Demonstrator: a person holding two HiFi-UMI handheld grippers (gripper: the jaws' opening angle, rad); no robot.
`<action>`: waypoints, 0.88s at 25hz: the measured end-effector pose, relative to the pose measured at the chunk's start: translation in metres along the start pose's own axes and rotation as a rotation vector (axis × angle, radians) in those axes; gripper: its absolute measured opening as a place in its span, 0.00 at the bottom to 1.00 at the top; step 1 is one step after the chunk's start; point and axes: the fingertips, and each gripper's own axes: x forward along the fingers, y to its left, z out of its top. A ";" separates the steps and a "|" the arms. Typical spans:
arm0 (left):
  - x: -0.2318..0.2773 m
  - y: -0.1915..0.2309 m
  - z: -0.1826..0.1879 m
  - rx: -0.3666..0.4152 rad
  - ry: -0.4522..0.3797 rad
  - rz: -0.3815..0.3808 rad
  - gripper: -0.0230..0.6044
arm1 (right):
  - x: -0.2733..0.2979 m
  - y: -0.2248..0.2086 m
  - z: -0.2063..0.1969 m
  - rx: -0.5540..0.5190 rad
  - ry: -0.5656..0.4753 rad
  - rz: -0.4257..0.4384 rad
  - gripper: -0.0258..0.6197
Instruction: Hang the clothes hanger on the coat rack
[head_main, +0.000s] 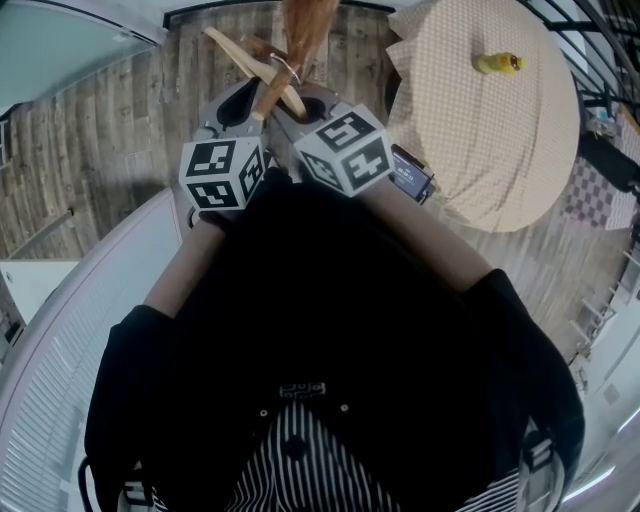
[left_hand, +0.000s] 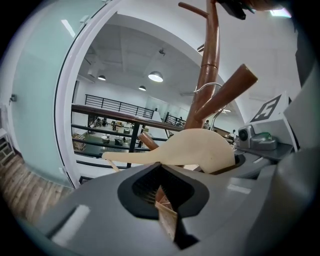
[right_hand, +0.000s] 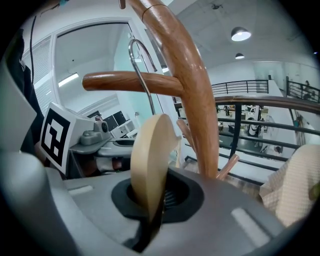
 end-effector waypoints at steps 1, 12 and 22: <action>0.001 0.000 -0.002 0.000 0.007 0.003 0.04 | 0.001 -0.001 -0.002 -0.001 0.004 -0.002 0.04; 0.011 -0.004 -0.018 0.001 0.057 -0.005 0.04 | 0.017 -0.017 -0.026 0.000 0.048 -0.043 0.04; 0.014 0.002 -0.025 -0.018 0.066 0.007 0.04 | 0.025 -0.018 -0.026 -0.029 0.053 -0.070 0.04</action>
